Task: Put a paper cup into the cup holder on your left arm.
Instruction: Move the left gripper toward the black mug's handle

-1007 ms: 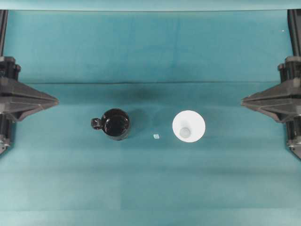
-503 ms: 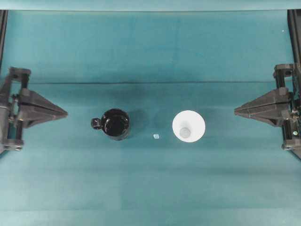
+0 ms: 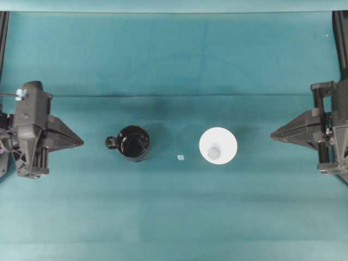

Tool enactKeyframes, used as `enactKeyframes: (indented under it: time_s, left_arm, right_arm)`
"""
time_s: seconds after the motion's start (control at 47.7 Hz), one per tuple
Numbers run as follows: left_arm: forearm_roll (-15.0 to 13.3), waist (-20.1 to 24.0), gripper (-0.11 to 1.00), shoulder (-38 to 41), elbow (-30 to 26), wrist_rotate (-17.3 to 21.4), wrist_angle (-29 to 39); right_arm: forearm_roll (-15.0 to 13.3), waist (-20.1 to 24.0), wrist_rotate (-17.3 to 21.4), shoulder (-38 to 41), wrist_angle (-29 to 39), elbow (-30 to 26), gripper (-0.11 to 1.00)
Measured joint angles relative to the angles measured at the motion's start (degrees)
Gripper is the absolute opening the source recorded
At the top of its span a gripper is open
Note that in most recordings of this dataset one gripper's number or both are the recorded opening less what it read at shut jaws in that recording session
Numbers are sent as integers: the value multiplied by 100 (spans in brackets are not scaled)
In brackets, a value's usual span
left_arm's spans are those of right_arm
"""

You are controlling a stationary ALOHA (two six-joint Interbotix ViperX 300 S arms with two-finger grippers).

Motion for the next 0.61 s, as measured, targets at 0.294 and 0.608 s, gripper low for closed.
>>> enactKeyframes:
  time_s: [0.294, 0.608]
  left_arm:
    - [18, 167, 3, 352, 0, 53, 26]
    - [44, 220, 3, 545, 0, 53, 26]
  right_arm:
    - [0, 0, 53, 387, 176, -9, -2]
    - [0, -35, 53, 431, 176, -9, -2]
